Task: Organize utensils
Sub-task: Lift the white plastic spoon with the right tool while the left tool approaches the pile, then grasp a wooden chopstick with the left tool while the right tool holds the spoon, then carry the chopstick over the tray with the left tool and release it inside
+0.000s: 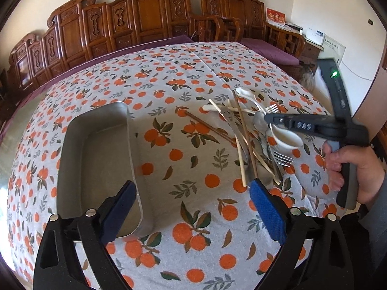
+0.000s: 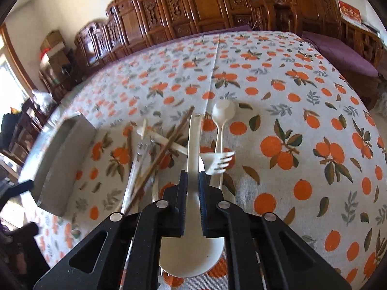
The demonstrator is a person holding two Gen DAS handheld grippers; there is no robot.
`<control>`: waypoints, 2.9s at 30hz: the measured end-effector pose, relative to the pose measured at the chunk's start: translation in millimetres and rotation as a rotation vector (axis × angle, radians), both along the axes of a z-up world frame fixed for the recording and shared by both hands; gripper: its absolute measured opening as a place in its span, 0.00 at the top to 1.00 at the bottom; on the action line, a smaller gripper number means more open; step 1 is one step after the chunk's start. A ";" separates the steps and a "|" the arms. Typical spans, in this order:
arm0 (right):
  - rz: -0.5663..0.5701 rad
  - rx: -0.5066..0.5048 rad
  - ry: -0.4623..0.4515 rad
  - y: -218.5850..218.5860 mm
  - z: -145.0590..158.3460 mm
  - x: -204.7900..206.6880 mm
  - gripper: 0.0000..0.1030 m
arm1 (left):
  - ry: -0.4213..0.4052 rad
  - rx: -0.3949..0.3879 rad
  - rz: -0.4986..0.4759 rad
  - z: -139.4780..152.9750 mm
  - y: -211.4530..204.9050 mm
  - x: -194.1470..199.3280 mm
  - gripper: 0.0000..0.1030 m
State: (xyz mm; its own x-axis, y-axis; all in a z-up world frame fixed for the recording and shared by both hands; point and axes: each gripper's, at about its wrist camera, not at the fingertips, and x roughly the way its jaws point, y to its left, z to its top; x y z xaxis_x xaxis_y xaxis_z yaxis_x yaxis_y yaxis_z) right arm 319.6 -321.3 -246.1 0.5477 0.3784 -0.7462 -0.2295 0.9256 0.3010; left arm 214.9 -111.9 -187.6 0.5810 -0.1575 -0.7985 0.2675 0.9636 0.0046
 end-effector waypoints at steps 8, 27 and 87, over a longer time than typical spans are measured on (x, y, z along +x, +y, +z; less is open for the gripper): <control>-0.055 0.052 -0.038 -30.9 14.0 -4.5 0.90 | 0.013 -0.002 -0.034 -6.5 -24.4 15.5 0.26; -0.061 0.054 -0.039 -35.5 12.6 -2.7 0.90 | 0.109 -0.062 -0.130 -42.2 -86.5 57.6 0.81; 0.101 0.072 -0.070 66.9 37.6 -6.6 0.90 | -0.012 -0.077 -0.021 26.1 45.4 17.0 0.96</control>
